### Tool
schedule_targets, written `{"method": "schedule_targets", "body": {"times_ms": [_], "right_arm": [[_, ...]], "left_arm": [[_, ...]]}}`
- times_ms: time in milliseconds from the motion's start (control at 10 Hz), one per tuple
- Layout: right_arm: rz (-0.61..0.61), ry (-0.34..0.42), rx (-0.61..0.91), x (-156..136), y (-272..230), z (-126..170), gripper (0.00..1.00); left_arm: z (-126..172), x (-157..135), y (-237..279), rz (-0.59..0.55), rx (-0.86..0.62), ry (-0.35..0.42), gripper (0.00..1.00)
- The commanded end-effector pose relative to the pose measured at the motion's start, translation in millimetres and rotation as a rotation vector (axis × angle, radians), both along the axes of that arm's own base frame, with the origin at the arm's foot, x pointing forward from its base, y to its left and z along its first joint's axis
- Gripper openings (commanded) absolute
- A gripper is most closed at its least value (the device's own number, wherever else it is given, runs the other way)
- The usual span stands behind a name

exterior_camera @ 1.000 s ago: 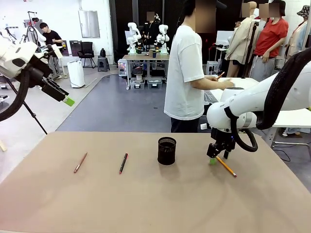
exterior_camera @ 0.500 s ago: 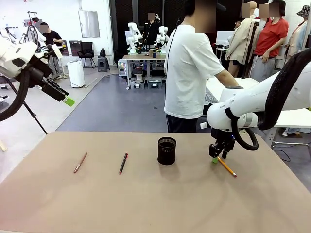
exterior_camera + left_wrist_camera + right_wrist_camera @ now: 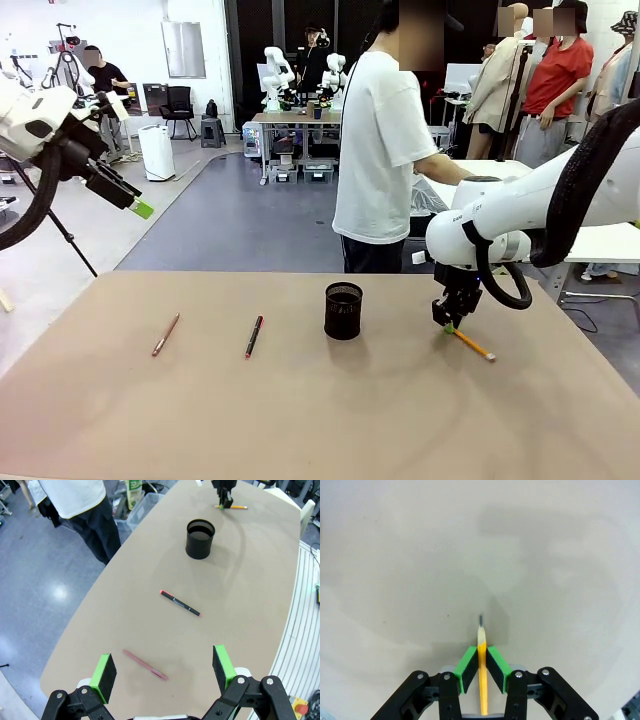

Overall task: Place the pens into the pen holder.
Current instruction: Pick up a writing instrument from the table and place it into the Pen holder.

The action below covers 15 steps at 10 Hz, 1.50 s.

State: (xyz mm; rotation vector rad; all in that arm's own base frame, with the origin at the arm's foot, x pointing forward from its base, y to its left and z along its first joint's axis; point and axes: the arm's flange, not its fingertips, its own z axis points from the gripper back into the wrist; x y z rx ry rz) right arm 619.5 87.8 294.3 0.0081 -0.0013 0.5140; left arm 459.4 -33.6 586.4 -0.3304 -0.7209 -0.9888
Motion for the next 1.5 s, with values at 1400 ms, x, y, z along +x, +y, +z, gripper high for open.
{"method": "schedule_targets", "body": {"times_ms": [1400], "right_arm": [[0.184, -0.107, 0.210, -28.2, -9.1, 28.5, 0.05]], "left_arm": [[0.4, 0.5, 1.3, -0.006, -0.002, -0.001, 1.00]]}}
